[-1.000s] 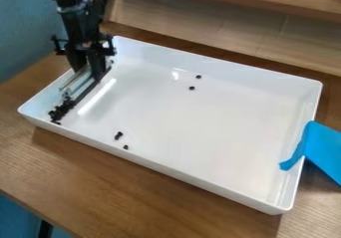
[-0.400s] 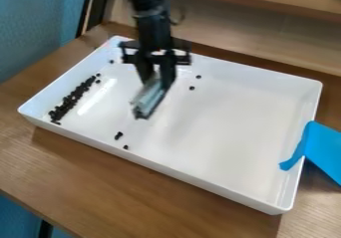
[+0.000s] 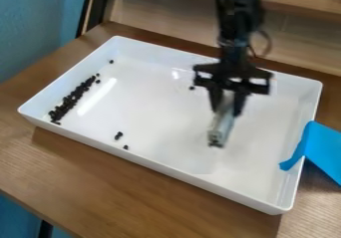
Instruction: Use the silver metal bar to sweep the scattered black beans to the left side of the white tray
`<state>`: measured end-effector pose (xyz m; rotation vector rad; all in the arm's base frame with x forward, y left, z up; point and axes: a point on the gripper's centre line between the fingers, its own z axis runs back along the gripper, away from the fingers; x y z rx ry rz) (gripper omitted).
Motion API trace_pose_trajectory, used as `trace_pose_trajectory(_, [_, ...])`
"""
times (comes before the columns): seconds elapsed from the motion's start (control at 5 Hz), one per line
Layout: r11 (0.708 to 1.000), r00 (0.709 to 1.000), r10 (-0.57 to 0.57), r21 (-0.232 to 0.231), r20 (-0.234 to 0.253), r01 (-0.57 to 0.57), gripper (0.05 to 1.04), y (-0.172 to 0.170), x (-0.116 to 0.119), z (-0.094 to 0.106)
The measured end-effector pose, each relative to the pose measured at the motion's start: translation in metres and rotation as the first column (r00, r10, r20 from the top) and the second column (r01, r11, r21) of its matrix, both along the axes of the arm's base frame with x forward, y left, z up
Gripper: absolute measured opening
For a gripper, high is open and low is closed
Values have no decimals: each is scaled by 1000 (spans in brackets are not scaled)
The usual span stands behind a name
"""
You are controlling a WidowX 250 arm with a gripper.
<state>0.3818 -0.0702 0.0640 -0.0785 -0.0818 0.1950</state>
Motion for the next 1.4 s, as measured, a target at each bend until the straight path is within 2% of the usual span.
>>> trace_pose_trajectory(0.2, [1000,1000,-12,22,-15,13,385,-17,-1,-8])
trace_pose_trajectory(0.4, [998,998,-48,39,-36,49,385,-10,-10,-20])
trace_pose_trajectory(1.0, [995,997,-79,56,17,78,385,40,-41,-25])
trace_pose_trajectory(1.4, [994,994,-95,65,52,92,385,61,-53,-29])
